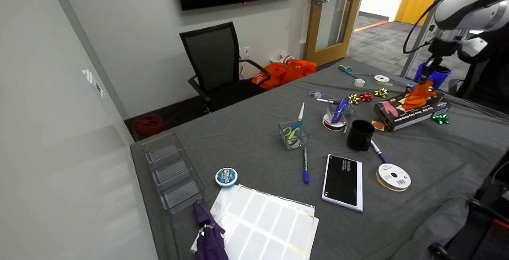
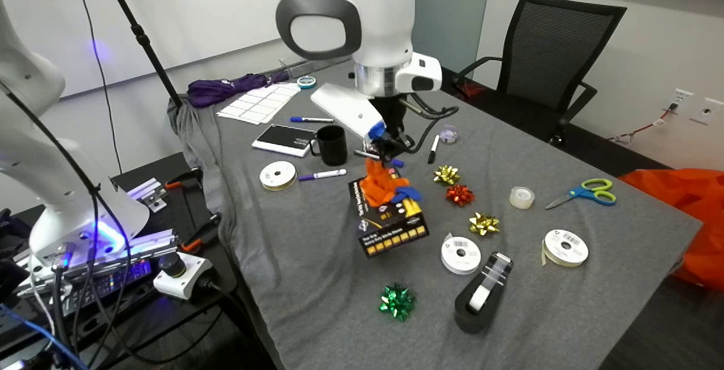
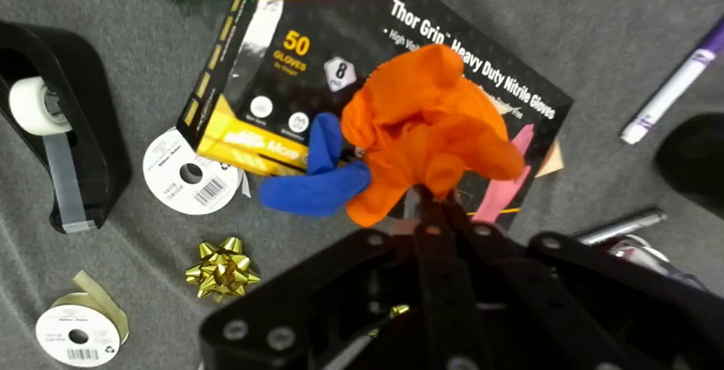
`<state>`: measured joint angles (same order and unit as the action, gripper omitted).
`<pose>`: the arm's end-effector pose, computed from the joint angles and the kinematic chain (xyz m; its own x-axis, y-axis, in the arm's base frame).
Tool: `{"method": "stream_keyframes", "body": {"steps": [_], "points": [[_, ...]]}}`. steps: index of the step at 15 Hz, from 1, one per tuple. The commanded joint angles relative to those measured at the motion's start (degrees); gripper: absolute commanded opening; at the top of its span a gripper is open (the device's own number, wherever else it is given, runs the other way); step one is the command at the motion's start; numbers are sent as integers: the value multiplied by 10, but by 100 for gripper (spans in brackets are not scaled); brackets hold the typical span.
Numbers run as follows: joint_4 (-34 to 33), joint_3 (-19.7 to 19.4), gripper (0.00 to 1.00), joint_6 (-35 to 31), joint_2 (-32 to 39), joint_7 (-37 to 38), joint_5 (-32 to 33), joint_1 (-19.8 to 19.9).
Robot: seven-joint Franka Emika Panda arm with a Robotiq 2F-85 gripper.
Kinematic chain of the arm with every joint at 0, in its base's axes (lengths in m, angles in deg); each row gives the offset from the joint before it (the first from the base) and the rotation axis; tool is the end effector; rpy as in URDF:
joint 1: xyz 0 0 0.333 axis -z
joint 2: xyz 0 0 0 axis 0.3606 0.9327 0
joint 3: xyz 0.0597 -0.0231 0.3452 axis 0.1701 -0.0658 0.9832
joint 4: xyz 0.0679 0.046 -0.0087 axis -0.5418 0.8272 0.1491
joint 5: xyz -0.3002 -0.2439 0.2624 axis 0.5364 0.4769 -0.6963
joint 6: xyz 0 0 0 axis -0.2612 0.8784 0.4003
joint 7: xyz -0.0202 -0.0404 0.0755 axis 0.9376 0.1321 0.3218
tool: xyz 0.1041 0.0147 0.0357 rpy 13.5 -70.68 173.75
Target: Remove an orange glove from the black box and put it on the table
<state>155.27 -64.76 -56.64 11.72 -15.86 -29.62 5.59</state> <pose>0.5838 -0.4187 0.3154 0.9953 0.0880 0.0414 0.0889 -0.9958 -0.0203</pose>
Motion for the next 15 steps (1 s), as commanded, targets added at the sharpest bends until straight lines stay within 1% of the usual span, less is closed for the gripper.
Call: {"method": "stream_keyframes", "body": {"steps": [1,3,6,10,13,15], "points": [[-18,-3,0,106,-53,-30,-19,9],[-33,-10,0,138,-61,-30,-23,4],[-53,-16,0,157,-63,-25,-23,-2],[-52,-17,0,137,-56,-16,-19,-8],[-19,-15,0,89,-50,-22,-7,-16],[-4,-13,0,99,-47,-42,7,-19]]}}
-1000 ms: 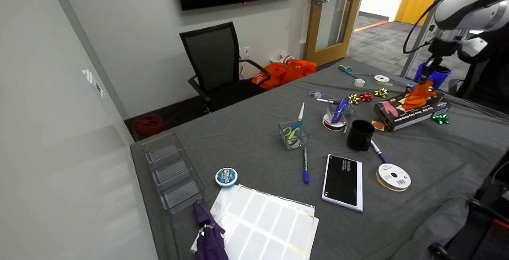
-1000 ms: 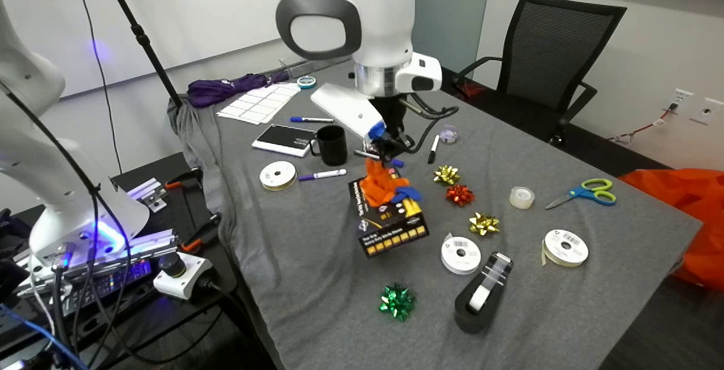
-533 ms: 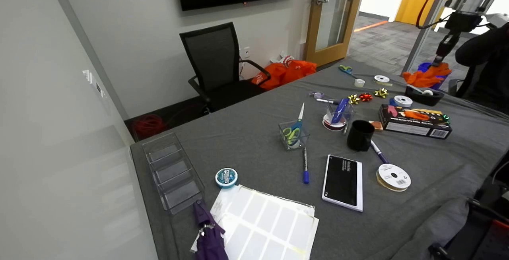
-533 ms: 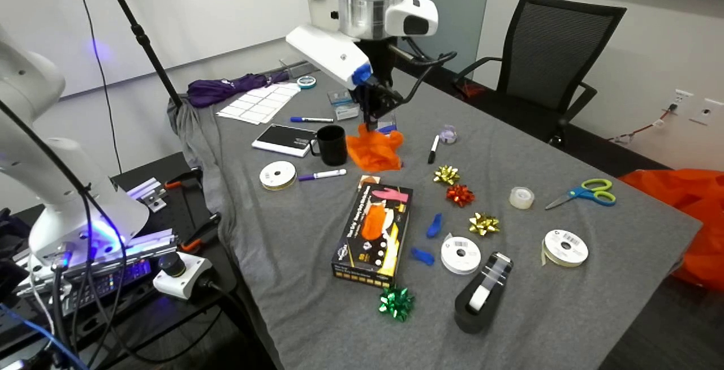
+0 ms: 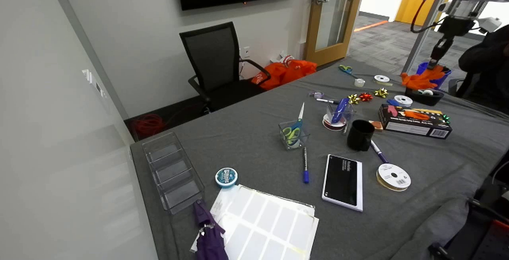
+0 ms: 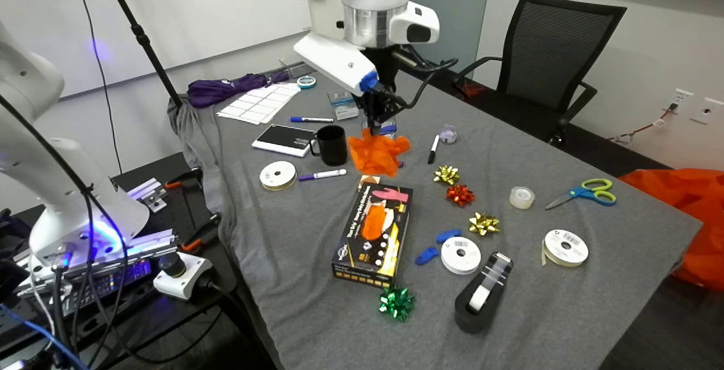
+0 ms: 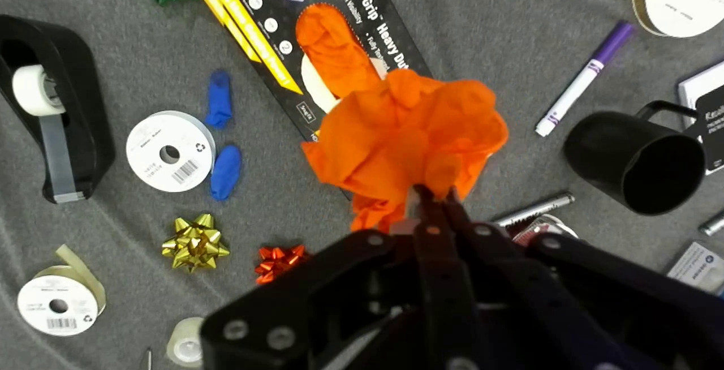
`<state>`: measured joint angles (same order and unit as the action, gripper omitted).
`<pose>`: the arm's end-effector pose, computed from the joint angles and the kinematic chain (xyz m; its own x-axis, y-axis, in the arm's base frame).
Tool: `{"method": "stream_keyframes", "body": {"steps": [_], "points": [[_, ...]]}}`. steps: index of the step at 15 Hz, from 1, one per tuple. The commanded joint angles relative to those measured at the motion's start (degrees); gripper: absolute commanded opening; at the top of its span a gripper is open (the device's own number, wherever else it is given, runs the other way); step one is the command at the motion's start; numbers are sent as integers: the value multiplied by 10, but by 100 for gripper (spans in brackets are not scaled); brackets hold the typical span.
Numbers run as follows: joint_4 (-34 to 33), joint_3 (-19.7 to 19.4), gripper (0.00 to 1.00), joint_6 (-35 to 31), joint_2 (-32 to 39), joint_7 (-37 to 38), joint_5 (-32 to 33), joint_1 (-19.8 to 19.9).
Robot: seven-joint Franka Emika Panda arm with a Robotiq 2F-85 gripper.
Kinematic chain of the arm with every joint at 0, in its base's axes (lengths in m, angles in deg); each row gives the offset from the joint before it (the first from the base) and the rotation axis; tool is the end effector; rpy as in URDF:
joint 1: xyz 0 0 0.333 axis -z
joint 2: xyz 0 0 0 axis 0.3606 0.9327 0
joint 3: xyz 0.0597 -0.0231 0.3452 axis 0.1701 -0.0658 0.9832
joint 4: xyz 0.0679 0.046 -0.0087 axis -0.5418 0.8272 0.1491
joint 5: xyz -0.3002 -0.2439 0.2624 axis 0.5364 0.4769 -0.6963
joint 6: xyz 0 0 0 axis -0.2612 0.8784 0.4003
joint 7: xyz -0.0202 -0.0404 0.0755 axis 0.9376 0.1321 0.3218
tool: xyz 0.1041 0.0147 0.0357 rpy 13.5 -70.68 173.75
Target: Remove an orange glove from the black box and put it on the table
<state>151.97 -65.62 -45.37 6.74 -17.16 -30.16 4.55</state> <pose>0.5824 -0.4083 0.3904 0.9921 0.1225 0.0257 0.1241 -0.9892 -0.0778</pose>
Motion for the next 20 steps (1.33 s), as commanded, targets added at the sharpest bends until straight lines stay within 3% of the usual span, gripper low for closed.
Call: {"method": "stream_keyframes", "body": {"steps": [1,6,16,17,18,20], "points": [[39,-3,0,-3,4,-39,18,-10],[118,-10,0,-64,17,-77,56,-10],[316,-3,0,-343,35,-179,25,35],[324,1,27,-360,38,-192,19,39],[329,4,28,-373,39,-199,12,43],[333,7,40,-388,40,-208,4,48]]}}
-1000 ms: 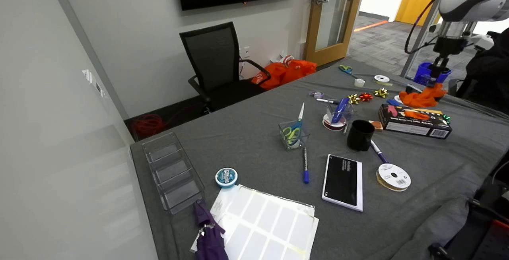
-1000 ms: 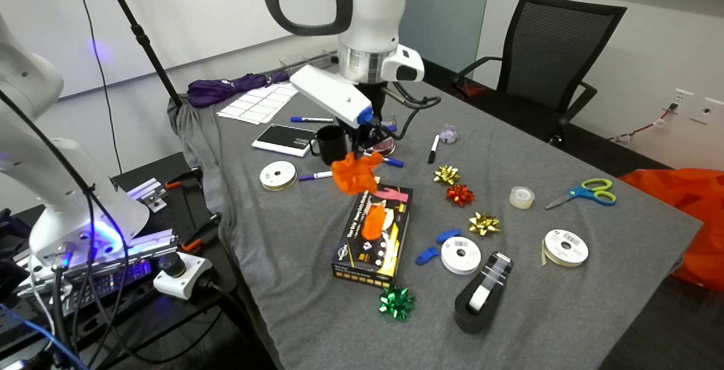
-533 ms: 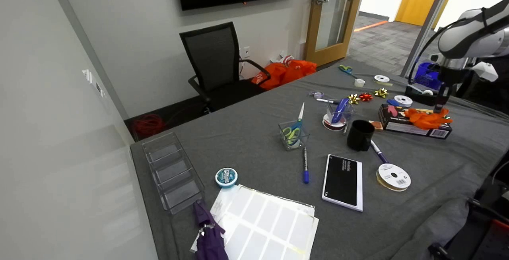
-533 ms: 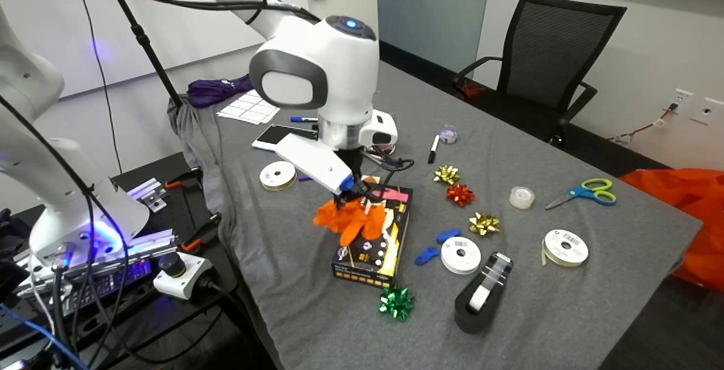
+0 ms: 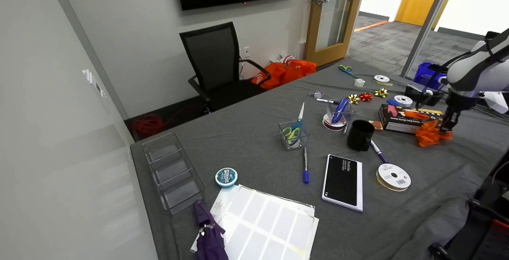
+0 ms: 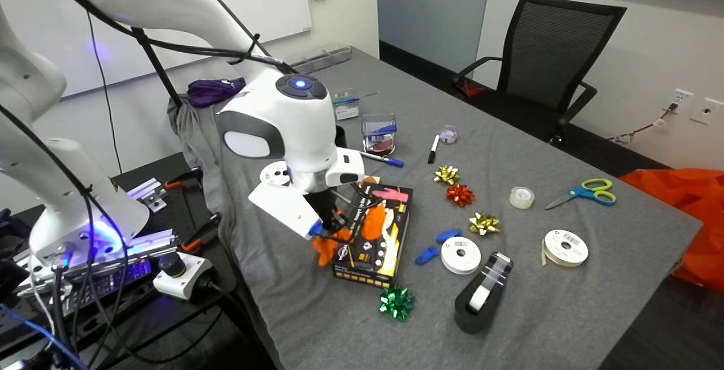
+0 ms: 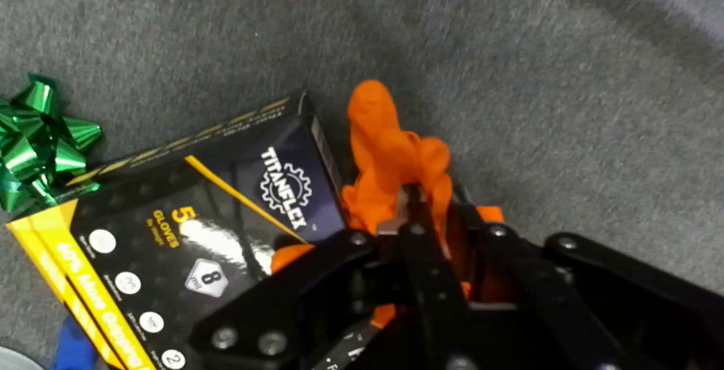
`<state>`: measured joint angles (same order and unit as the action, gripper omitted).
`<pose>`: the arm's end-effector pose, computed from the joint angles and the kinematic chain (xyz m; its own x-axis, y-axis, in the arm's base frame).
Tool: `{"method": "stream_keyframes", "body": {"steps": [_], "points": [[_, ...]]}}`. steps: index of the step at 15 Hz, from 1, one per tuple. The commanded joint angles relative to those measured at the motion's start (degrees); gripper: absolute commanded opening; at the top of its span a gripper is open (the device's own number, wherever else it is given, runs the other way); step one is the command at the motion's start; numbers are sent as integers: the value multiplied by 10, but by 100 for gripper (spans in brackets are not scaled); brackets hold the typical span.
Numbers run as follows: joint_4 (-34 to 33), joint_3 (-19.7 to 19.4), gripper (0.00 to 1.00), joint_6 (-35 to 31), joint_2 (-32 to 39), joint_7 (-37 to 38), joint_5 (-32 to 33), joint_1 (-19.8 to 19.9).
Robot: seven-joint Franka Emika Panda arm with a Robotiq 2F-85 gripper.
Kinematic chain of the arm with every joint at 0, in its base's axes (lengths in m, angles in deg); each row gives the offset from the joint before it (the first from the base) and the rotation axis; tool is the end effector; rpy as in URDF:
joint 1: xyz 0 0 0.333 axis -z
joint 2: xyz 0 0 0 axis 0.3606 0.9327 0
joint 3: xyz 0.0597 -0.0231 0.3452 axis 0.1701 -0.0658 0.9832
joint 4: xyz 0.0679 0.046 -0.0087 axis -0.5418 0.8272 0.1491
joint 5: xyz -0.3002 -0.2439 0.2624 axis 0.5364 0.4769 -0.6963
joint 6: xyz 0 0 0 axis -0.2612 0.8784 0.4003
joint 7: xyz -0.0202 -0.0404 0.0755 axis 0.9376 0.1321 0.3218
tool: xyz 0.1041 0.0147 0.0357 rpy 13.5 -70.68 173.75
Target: Remove an orange glove from the black box and put it on the table
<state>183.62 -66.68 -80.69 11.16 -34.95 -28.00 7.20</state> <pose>0.4261 -0.3718 0.1407 0.9399 0.3385 -0.0447 0.3375 -0.9409 -0.0281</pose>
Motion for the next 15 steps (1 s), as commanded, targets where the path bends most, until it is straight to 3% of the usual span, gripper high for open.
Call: {"method": "stream_keyframes", "body": {"steps": [1,6,9,15], "points": [[16,21,46,-36,-7,-37,-25,27],[18,24,82,-26,-42,-83,-40,44],[22,15,99,-16,-74,-93,-39,41],[5,-18,100,26,-116,-76,-19,25]]}}
